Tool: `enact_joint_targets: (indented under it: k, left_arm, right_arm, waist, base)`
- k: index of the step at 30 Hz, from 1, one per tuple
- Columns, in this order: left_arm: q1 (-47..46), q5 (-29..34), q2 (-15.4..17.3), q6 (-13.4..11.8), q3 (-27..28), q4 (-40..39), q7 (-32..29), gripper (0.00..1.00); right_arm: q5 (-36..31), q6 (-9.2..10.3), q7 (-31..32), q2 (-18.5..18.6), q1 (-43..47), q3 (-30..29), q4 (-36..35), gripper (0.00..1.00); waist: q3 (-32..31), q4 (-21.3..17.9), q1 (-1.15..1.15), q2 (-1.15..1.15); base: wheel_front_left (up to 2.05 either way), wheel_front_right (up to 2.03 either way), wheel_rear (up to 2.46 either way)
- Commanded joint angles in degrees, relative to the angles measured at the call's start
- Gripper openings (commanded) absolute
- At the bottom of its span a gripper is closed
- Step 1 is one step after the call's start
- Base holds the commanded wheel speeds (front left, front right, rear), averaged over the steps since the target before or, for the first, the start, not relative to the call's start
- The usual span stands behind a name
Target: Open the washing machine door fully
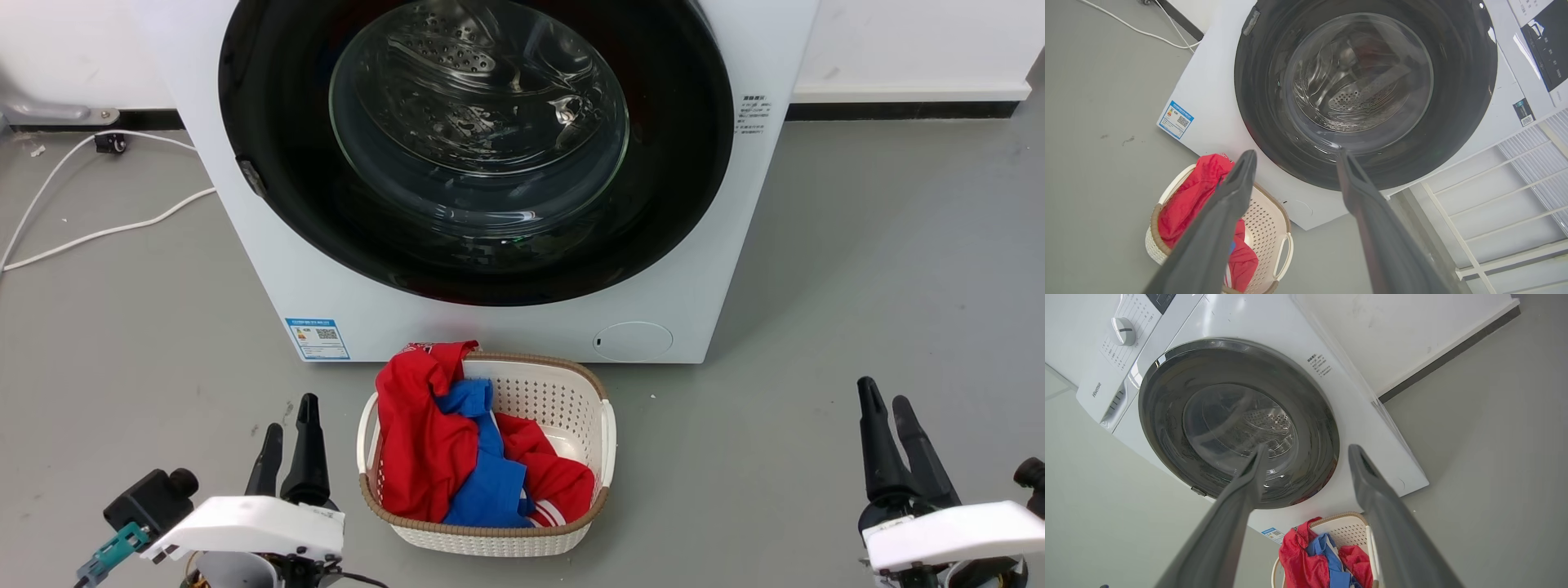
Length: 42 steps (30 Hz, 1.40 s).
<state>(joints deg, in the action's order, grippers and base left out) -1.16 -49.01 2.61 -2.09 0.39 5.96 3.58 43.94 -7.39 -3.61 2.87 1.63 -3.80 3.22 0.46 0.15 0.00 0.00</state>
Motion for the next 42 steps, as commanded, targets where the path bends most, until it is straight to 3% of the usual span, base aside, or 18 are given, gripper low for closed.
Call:
enact_joint_targets:
  k: [1, 20, 42]
  left_arm:
    - [-0.1, 2.0, 0.4, -0.4, -0.3, -1.1, 0.5, 1.0]
    - [1.3, 15.7, 1.6, -1.8, -4.2, -3.5, 3.9, 1.0]
    - [3.0, 28.9, 1.5, -2.3, -6.3, -4.6, 7.1, 1.0]
  right_arm:
    - [-2.1, -0.06, -0.6, 0.1, 0.0, 0.1, -1.3, 1.0]
    - [-17.4, -0.09, -3.9, 0.1, 2.3, 0.8, -4.3, 1.0]
    - [-29.5, -0.12, -7.1, 0.1, 4.6, 0.7, -7.2, 1.0]
  waist:
    - [0.0, 0.0, 0.0, 0.0]
    - [-0.2, 0.1, 0.0, 0.0]
    - [-0.4, 0.0, 0.0, 0.0]
  base:
    - [0.0, 0.0, 0.0]
    - [0.0, 0.0, 0.0]
    - [0.0, 0.0, 0.0]
